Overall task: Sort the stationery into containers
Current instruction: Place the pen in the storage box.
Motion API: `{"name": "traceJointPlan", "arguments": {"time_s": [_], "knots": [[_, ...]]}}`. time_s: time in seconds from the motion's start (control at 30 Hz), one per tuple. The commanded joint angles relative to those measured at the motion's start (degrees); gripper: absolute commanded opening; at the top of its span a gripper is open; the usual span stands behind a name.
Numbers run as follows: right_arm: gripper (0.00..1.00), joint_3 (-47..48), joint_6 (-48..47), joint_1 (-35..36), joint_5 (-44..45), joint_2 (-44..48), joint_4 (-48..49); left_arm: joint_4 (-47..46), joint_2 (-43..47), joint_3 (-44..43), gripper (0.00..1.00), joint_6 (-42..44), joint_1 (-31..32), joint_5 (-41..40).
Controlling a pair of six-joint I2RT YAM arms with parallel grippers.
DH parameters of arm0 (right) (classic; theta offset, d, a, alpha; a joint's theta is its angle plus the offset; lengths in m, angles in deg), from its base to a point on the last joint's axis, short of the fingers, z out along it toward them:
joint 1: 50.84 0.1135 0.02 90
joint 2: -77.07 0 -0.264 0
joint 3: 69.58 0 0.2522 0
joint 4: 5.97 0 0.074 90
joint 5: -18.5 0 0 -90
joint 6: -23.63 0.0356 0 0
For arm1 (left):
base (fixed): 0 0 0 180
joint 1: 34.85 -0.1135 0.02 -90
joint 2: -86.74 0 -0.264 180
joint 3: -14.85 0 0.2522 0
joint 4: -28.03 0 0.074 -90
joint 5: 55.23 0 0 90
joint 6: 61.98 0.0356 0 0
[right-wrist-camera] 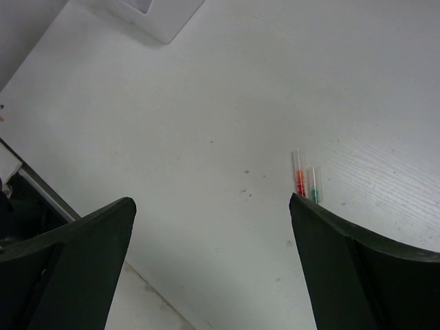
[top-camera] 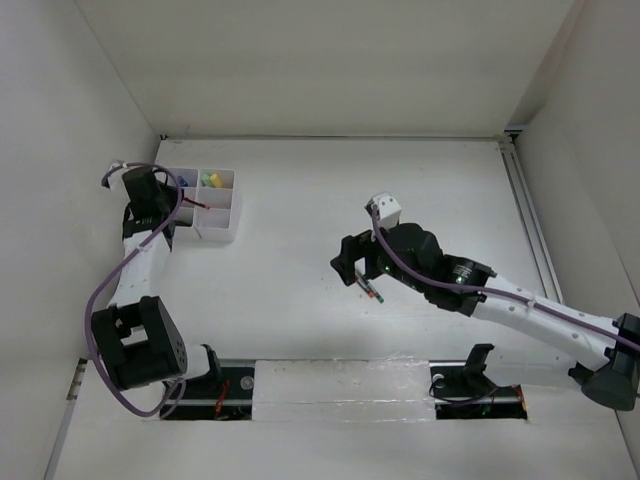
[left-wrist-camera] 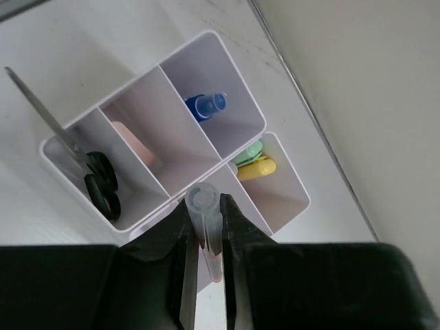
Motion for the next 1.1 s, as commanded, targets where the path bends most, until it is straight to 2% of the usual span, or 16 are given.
{"name": "traceJointPlan", "arguments": {"time_s": [0.0,0.37,0.83,1.07], "knots": [[1.00,-1.0,-0.9,-0.4,-1.1,2.1,2.5,-4.5,3.5,2.4,0.00,-2.5,0.8,-5.7],[1.00,-4.1,-1.4,-4.9,-2.4,4.4,2.5,-6.3,-5.0,3.2,0.00,-3.1,2.1,-4.5],[1.00,-5.1,-1.4,-7.0,-4.1,4.9,2.5,-8.1,-8.0,3.2,0.00,-3.6,2.1,-2.2],[1.00,-5.1,-1.9,-7.6,-4.6,4.9,2.5,-8.1,-8.6,3.2,0.07,-3.6,2.1,-1.6]]}}
